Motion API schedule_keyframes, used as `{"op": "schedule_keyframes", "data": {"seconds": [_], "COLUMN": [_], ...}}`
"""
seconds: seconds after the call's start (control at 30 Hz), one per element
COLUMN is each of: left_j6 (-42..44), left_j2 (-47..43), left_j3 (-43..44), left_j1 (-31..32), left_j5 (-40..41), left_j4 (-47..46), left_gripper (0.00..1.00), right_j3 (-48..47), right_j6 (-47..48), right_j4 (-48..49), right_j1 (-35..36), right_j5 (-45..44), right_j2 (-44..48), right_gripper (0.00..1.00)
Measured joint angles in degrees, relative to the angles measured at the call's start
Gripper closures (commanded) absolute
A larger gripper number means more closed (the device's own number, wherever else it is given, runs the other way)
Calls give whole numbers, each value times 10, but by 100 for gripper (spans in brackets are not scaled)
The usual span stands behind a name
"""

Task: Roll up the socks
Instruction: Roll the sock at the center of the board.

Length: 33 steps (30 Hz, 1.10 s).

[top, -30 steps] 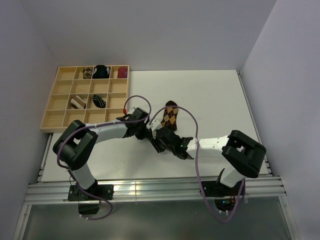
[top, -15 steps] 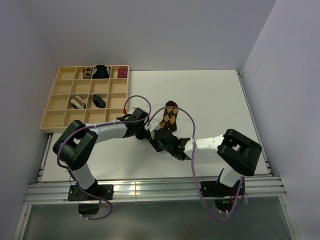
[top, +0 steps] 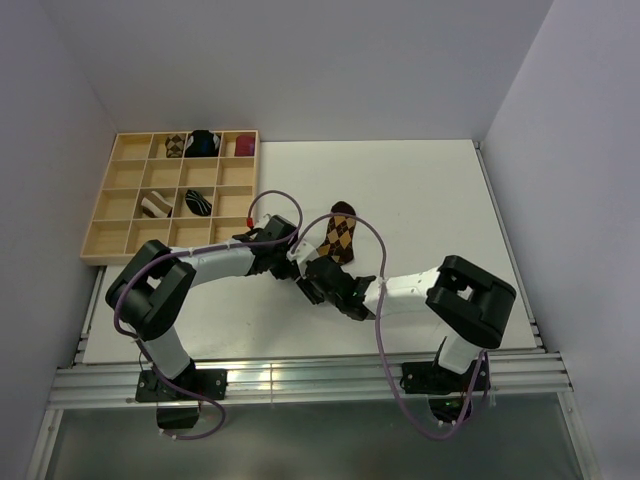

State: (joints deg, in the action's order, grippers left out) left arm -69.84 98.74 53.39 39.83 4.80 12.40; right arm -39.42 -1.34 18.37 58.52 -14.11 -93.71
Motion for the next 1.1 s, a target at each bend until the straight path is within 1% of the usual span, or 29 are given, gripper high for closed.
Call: {"op": "schedule_keyframes", "data": {"seconds": [0.13,0.23,0.33,0.37,0.43,0.47,0.5,0.57,0.67,0.77,0.9,1.03,1.1], "left_j6": [0,0,0,0,0,0,0,-1,-3,-8,-18,-25,-28], "left_j2": [0,0,0,0,-1,-2,-3,-7,-25,-56,-97,-145,-166], "left_j3": [0,0,0,0,0,0,0,-1,-11,-23,-27,-38,-47], "left_j1": [0,0,0,0,-2,-3,-3,-4,-4,-5,-16,-32,-37], "left_j5": [0,0,0,1,2,4,7,11,19,28,41,54,59], "left_j4": [0,0,1,1,1,2,4,9,19,35,46,44,38], "left_gripper": [81,81,80,80,78,77,75,68,62,58,53,49,48], "right_j3": [-5,-17,-28,-33,-39,-41,-42,-42,-42,-42,-50,-65,-72], "right_j6": [0,2,4,4,5,4,3,3,1,-9,-29,-58,-83], "right_j4": [-3,-5,-12,-14,-17,-17,-18,-18,-21,-30,-50,-81,-92], "right_j1": [0,0,0,0,0,0,0,-3,-12,-37,-79,-134,-162], "right_j5": [-4,-14,-26,-32,-39,-40,-39,-33,-12,38,131,247,312], "right_j2": [-22,-36,-47,-50,-54,-55,-56,-56,-52,-43,-37,-37,-41], "right_gripper": [55,57,68,79,89,96,99,100,100,100,100,100,100]}}
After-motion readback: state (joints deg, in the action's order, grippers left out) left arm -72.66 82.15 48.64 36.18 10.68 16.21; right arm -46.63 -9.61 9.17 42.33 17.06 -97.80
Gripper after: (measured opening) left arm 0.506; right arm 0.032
